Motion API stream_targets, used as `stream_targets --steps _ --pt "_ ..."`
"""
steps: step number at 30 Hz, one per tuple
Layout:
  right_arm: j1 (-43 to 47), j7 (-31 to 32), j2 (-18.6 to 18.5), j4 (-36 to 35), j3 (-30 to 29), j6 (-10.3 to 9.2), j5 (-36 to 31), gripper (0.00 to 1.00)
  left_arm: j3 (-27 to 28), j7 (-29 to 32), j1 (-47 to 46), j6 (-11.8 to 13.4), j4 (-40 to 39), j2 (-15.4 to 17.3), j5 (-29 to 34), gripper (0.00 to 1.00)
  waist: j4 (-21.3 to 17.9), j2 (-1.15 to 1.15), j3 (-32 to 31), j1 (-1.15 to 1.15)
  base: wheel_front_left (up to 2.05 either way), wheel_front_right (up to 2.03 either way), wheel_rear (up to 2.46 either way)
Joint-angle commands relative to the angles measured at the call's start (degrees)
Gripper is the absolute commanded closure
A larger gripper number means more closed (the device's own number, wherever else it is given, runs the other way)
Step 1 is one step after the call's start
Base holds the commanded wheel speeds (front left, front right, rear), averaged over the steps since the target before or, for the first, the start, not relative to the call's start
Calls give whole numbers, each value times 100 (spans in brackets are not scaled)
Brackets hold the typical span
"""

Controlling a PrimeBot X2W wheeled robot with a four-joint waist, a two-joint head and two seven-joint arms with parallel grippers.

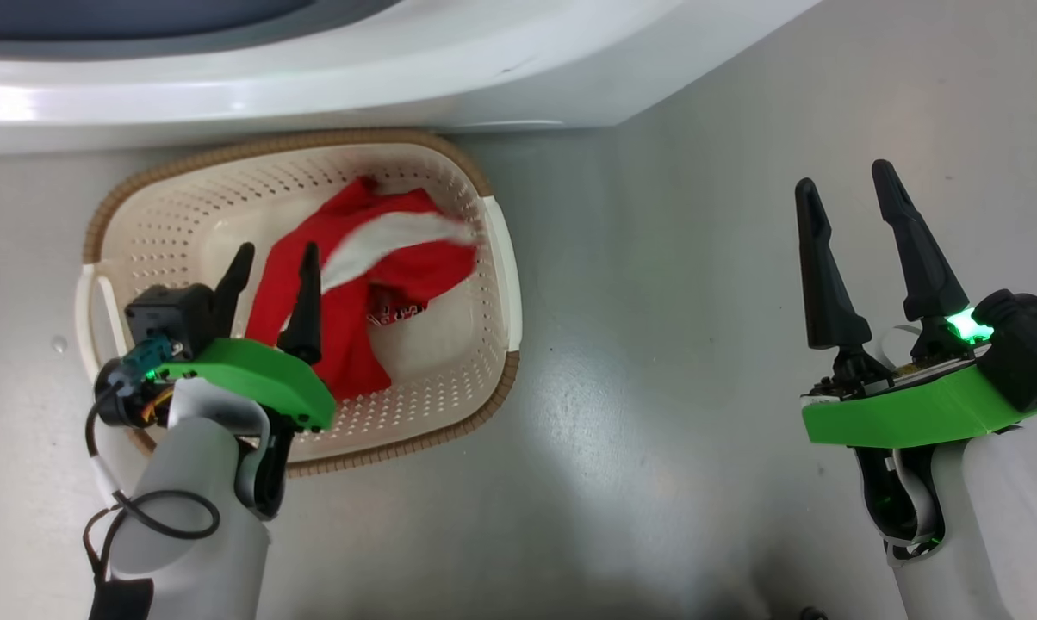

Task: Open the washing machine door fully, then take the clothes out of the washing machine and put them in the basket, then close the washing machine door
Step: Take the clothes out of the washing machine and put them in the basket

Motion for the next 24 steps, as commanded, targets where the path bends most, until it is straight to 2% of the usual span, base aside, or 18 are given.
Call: stream_targets --steps 1,24 --pt "83 -37 25 -96 119 42 -95 0 161 -29 257 -31 -135 148 -63 0 23 0 -141 0 0 0 0" --pt "462 -37 -44 269 155 42 -29 0 423 -29 945 -31 -1006 148 42 0 208 0 -1484 0 0 0 0"
